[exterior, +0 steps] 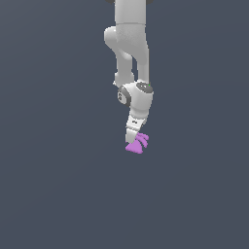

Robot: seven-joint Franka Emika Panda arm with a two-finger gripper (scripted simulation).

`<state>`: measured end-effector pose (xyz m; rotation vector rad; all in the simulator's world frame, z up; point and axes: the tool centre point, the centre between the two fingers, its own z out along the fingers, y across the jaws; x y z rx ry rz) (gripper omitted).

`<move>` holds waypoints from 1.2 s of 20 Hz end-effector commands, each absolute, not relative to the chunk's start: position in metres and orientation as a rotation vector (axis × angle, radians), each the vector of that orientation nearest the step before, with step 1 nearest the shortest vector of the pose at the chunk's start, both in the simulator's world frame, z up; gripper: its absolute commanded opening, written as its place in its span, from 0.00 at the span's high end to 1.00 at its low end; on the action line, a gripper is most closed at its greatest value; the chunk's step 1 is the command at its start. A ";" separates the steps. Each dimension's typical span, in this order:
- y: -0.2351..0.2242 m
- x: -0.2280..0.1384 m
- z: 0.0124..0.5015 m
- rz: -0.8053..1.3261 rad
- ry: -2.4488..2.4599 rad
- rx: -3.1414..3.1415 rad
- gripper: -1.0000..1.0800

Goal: Pick up the object and move it to a goal position.

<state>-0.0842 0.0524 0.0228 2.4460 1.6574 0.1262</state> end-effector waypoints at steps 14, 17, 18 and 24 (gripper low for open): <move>0.051 -0.081 0.029 0.127 1.657 2.446 1.00; 0.051 -0.077 0.038 0.127 1.657 2.446 1.00; 0.050 -0.075 0.042 0.127 1.657 2.446 1.00; 0.047 -0.058 0.076 0.127 1.660 2.446 1.00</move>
